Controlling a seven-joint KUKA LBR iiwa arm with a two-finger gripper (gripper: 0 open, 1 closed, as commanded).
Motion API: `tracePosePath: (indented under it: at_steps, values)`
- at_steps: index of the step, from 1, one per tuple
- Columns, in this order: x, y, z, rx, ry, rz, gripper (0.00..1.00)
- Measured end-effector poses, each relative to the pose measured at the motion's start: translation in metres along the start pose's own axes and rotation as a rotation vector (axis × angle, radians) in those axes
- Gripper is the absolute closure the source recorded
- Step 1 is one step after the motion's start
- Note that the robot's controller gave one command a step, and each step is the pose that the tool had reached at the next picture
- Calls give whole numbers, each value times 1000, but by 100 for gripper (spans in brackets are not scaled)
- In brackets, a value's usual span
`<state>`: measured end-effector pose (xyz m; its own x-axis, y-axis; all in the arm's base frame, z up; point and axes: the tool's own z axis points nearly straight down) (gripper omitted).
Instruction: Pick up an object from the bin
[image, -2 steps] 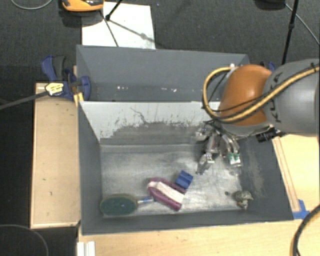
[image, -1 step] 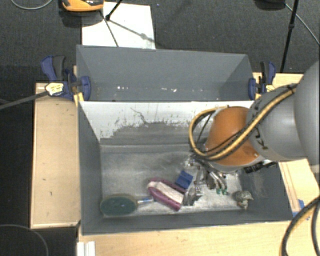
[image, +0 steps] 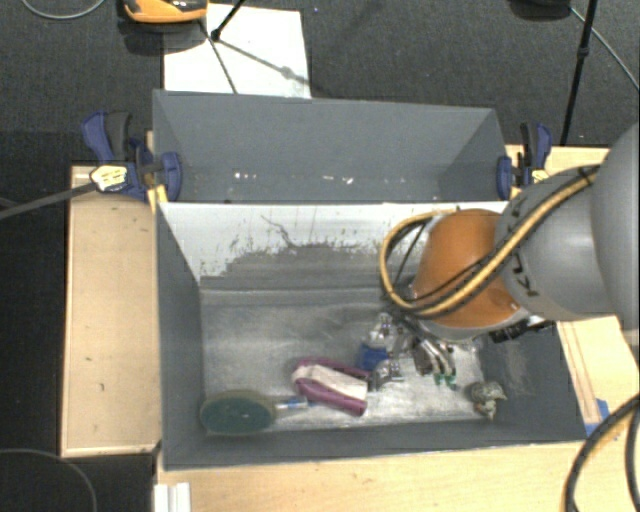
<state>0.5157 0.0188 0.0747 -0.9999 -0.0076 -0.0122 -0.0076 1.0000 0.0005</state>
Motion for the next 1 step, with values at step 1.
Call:
tracePosePath:
  at_steps: [1]
  values:
    - [1,0,-191,-1,3,-471,100]
